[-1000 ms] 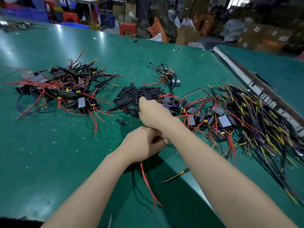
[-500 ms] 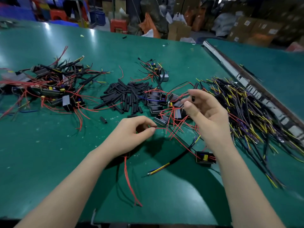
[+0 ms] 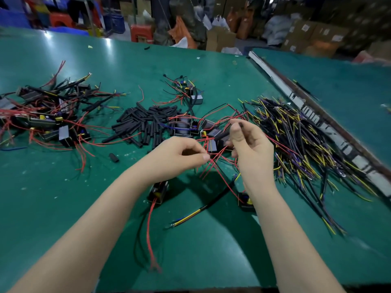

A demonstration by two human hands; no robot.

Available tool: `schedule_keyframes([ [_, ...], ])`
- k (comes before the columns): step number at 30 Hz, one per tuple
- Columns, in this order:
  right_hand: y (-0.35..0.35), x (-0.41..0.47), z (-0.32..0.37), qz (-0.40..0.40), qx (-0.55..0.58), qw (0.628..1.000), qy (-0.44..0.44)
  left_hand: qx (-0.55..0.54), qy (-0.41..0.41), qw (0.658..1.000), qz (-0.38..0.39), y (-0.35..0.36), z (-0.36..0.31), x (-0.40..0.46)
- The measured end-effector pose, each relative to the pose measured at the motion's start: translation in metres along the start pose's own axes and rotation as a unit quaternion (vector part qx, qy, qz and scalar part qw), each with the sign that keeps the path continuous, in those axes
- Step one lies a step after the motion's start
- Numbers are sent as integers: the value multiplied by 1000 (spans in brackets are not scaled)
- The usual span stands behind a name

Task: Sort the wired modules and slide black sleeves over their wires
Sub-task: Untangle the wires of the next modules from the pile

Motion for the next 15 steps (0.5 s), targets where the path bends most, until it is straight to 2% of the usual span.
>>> schedule_keyframes([
  [2, -5, 2, 1, -23, 20, 1000, 8, -144, -35, 989, -19, 3, 2, 1],
  [3, -7, 2, 1, -30, 37, 999, 14, -233, -58, 970, -20, 5, 4, 0],
  [6, -8, 4, -2, -36, 110, 992, 49, -483, -77, 872, 1, 9, 5, -5],
  [7, -7, 3, -4, -34, 125, 989, 64, -536, -65, 841, 14, 7, 2, -7],
  [9, -3, 1, -8, -20, 135, 987, 88, -585, -46, 809, 25, 4, -2, -10],
  [12, 3, -2, -9, 0, 119, 988, 95, -586, -52, 809, -2, 8, -2, -12],
  [15, 6, -3, -4, 12, 119, 990, 75, -545, -40, 837, -25, 13, -4, -12],
])
Point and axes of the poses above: each hand's wrist, its own x-axis towards the middle knuckle, its own y-axis out of the palm, z = x × y, the point moved 8 cm from there along x, towards the middle knuckle, and after that the axes turned 13 degrees about x, right-handed, at the moved point
